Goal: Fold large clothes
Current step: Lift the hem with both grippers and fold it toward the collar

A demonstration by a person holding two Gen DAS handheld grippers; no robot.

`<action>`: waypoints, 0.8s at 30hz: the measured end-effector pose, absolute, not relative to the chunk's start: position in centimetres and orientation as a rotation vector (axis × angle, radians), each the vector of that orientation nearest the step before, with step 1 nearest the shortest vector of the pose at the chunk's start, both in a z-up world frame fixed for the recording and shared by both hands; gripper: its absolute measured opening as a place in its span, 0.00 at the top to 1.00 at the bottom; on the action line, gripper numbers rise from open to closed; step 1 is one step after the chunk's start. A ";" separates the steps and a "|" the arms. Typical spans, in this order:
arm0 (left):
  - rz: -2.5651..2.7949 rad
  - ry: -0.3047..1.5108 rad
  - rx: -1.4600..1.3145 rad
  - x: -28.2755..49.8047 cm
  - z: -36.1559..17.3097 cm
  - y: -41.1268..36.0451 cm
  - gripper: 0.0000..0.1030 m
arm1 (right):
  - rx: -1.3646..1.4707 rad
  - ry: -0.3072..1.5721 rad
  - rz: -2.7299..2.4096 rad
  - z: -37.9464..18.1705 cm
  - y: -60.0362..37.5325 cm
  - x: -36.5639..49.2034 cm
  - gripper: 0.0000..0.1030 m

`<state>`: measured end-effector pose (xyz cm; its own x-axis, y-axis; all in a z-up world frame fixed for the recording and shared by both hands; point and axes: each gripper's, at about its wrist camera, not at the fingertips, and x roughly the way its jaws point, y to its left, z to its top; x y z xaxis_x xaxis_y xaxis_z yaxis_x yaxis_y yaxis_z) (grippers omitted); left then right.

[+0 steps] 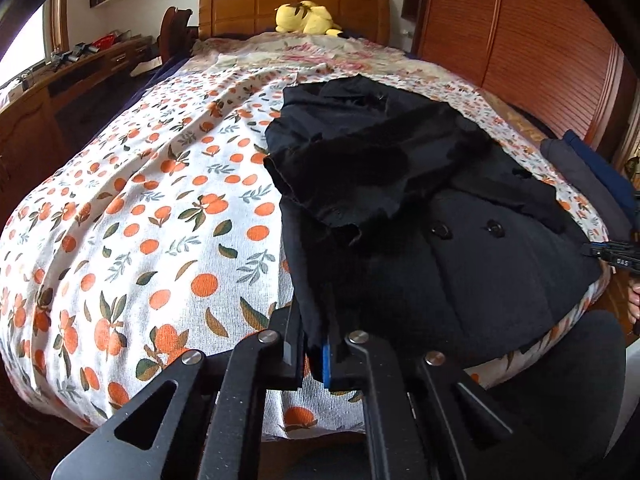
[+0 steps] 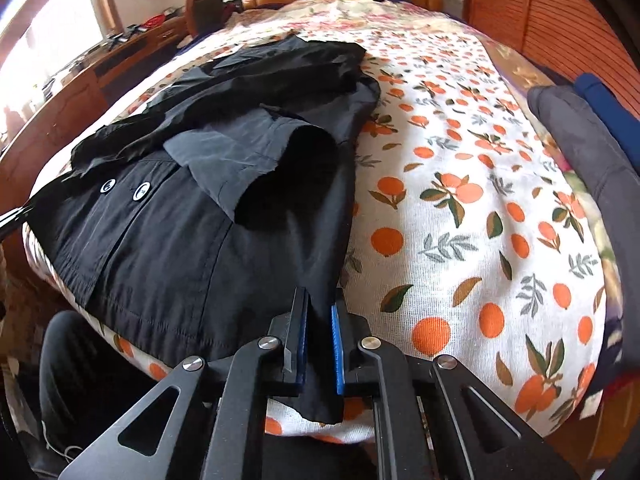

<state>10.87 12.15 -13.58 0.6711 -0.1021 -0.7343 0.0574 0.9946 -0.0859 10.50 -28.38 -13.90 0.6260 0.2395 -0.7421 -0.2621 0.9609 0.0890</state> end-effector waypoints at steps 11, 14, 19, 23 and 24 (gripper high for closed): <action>-0.153 0.796 -0.067 10.5 -12.8 12.8 0.94 | 0.014 0.934 0.264 -14.4 -27.1 12.7 0.65; -0.153 0.794 -0.072 10.5 -12.7 12.7 0.94 | -0.043 0.925 0.250 -14.3 -26.1 13.0 0.70; -0.160 0.765 -0.077 10.1 -11.9 12.6 0.95 | -0.074 0.873 0.285 -13.8 -26.0 12.0 0.95; -0.176 0.727 -0.069 9.8 -10.3 12.7 0.95 | -0.006 0.818 0.311 -12.2 -27.3 11.5 0.97; -0.185 0.720 -0.068 9.9 -9.7 12.7 0.95 | 0.012 0.800 0.316 -11.6 -27.7 11.3 0.97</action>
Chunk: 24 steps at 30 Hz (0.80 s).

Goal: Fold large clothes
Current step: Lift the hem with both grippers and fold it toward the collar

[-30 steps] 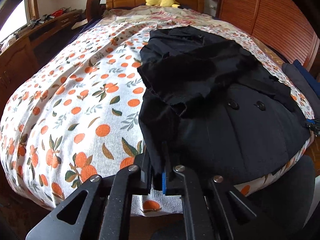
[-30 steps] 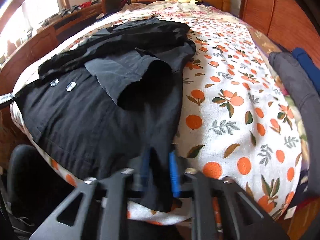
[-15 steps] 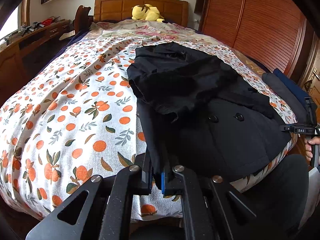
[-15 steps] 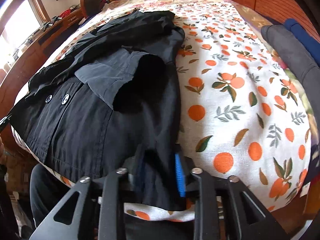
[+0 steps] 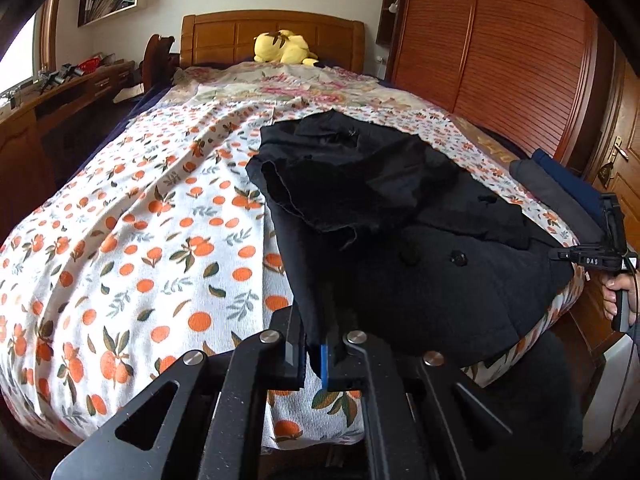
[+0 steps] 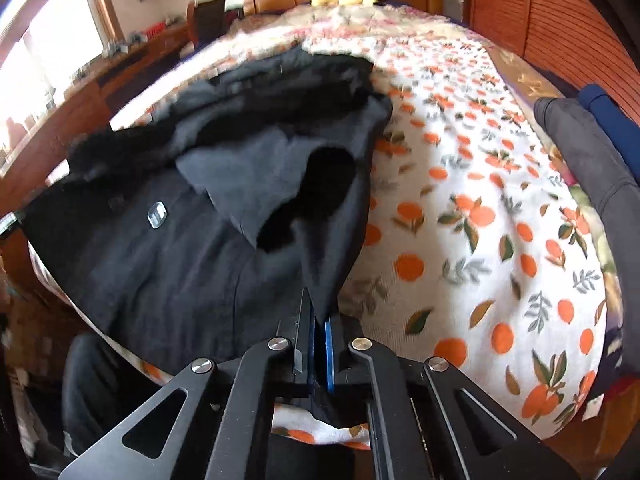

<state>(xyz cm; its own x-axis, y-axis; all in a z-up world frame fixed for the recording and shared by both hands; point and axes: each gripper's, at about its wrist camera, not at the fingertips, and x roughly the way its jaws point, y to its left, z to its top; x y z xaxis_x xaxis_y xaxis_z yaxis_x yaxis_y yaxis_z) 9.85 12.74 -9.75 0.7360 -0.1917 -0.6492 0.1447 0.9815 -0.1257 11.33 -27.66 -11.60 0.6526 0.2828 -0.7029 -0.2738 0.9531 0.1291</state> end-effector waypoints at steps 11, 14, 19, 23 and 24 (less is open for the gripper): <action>-0.252 0.672 -0.019 10.8 -4.4 12.9 0.95 | 0.145 0.601 0.368 -5.3 -29.5 7.8 0.97; -0.256 0.644 -0.009 10.4 -3.0 12.6 0.95 | 0.158 0.574 0.395 -4.7 -29.7 6.8 0.97; -0.233 0.589 0.007 8.3 -0.7 11.9 0.95 | 0.167 0.514 0.430 -3.6 -30.6 4.5 0.98; -0.201 0.544 0.008 5.7 0.9 11.6 0.95 | 0.161 0.473 0.468 -2.8 -32.2 2.8 0.98; -0.190 0.536 0.002 4.9 1.2 11.5 0.95 | 0.159 0.464 0.474 -2.7 -32.6 2.4 0.98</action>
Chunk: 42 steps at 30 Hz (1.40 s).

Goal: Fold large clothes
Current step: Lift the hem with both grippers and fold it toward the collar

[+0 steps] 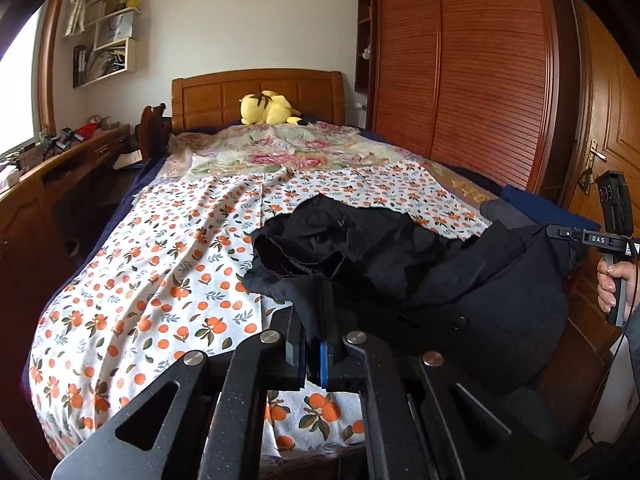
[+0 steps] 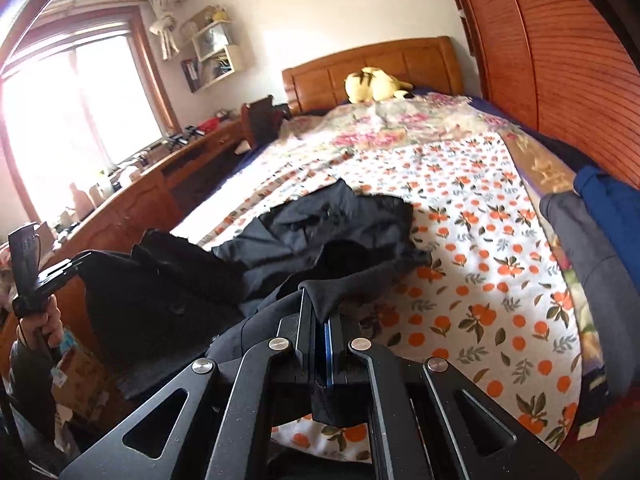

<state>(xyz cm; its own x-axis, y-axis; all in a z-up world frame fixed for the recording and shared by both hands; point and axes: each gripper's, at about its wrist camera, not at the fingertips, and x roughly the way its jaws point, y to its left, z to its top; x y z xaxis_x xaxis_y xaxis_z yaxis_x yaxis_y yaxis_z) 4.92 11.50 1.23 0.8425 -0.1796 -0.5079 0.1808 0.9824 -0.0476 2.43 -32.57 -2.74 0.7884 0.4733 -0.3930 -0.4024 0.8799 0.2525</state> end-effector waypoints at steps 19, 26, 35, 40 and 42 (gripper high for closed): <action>-0.102 0.444 0.000 1.5 4.7 11.0 0.95 | 0.119 0.356 0.494 -1.3 -36.2 -2.6 0.98; -0.073 0.462 -0.075 6.9 2.7 12.9 0.95 | 0.126 0.392 0.483 -1.0 -34.9 3.2 0.97; -0.035 0.500 -0.081 14.3 0.9 14.6 0.95 | 0.125 0.398 0.458 -1.2 -32.2 13.9 0.97; -0.017 0.529 -0.075 18.6 0.1 15.8 0.95 | 0.088 0.412 0.413 -1.8 -30.0 20.7 0.97; -0.005 0.534 -0.071 20.4 -0.3 16.3 0.95 | 0.071 0.412 0.392 -2.0 -29.2 23.3 0.97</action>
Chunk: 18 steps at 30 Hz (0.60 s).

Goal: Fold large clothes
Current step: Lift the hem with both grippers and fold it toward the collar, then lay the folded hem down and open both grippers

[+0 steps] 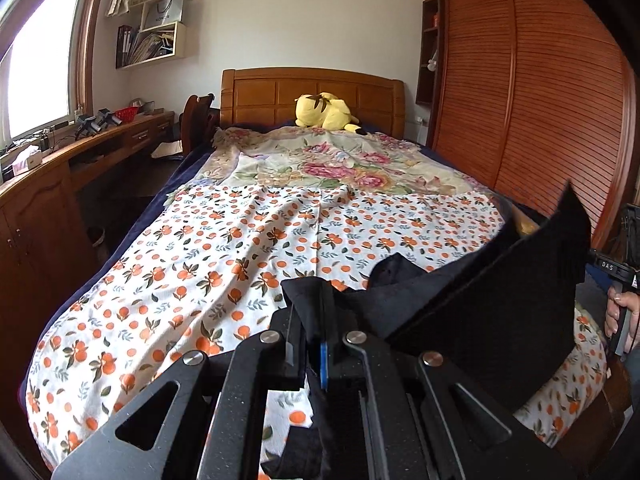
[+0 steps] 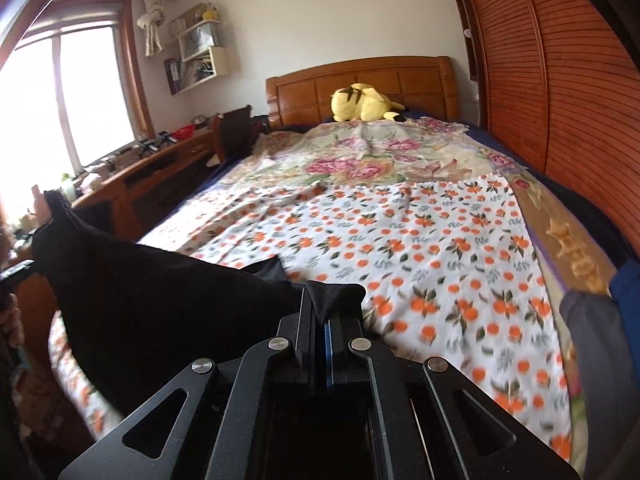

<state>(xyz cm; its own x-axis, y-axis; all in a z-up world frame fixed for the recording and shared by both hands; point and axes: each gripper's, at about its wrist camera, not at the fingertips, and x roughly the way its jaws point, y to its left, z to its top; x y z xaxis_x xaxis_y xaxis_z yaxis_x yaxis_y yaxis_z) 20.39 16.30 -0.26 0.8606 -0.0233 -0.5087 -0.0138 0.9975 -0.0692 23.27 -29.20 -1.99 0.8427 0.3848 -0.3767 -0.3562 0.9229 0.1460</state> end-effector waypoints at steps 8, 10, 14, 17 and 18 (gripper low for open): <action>0.039 0.548 -0.026 27.8 -1.7 16.4 0.95 | 0.005 0.459 0.324 -3.3 -25.0 33.1 0.97; 0.038 0.555 -0.025 29.6 -1.7 16.5 0.95 | 0.004 0.474 0.310 -3.5 -24.5 35.0 0.97; 0.050 0.568 0.000 32.7 -1.9 16.2 0.95 | 0.018 0.505 0.269 -3.9 -23.6 38.3 0.98; 0.020 0.608 -0.006 34.2 -2.6 16.1 0.95 | 0.038 0.557 0.246 -4.6 -22.9 40.3 0.94; 0.013 0.629 -0.002 34.2 -3.0 15.9 0.90 | 0.048 0.578 0.260 -4.8 -22.7 40.6 0.92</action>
